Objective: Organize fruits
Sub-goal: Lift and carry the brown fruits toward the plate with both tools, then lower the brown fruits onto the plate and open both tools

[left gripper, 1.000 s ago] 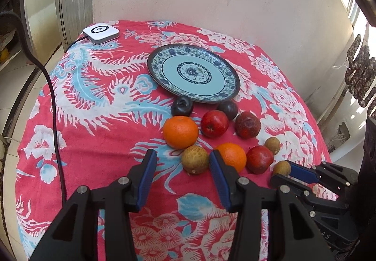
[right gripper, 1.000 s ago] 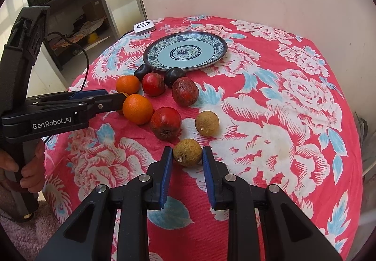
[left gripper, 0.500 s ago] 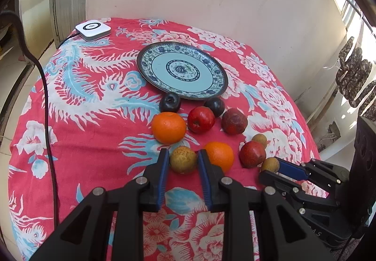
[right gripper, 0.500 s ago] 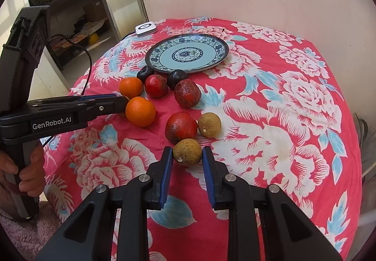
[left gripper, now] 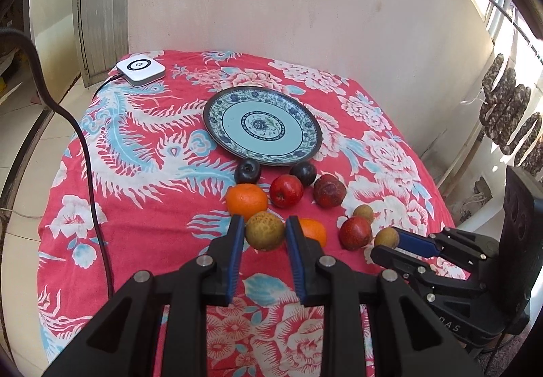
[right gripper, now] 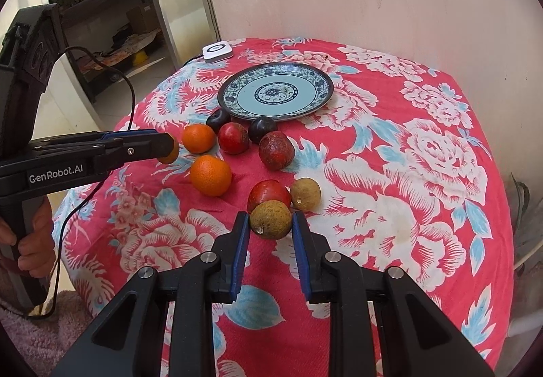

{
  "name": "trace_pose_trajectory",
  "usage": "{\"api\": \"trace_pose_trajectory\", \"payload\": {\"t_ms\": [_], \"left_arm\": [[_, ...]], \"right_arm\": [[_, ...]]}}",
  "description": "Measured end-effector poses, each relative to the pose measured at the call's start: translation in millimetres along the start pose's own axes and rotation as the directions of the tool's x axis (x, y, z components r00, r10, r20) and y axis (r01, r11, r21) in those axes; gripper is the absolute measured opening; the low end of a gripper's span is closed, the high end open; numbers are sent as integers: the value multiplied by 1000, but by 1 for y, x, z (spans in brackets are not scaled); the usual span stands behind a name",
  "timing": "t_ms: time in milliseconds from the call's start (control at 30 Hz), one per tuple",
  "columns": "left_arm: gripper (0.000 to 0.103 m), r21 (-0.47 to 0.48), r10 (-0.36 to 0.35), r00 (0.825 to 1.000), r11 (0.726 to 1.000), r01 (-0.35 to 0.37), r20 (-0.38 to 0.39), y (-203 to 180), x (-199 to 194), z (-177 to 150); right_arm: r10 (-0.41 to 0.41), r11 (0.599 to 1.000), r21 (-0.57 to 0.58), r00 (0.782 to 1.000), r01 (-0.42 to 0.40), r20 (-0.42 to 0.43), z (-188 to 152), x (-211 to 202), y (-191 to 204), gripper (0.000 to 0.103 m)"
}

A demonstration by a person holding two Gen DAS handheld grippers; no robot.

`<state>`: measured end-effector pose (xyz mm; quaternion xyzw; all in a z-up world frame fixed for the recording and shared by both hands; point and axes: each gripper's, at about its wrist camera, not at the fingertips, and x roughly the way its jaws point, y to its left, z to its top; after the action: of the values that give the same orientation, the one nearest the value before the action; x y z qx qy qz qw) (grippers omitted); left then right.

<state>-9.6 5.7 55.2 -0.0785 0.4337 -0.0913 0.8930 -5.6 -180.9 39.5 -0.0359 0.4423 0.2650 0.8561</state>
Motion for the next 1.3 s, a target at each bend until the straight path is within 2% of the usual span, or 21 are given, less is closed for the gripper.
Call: {"api": "trace_pose_trajectory", "payload": {"t_ms": [367,467,767,1300], "left_arm": [[26,25,19,1000,999,-20,20,4,9,37],[26,31,6,1000,999,-7,31,6,14,51],[26,52,23,998,998,-26,54,8,35,85],[26,51,10,1000,999,-9,-11,18,93,124]], "right_arm": [[0,999,-51,999,2,37,39,-4,1,27],[-6,998,-65,999,9,44,54,1,1,27],[-25,997,-70,998,29,61,98,25,-3,27],[-30,993,-110,999,31,16,141,85,-15,27]]}}
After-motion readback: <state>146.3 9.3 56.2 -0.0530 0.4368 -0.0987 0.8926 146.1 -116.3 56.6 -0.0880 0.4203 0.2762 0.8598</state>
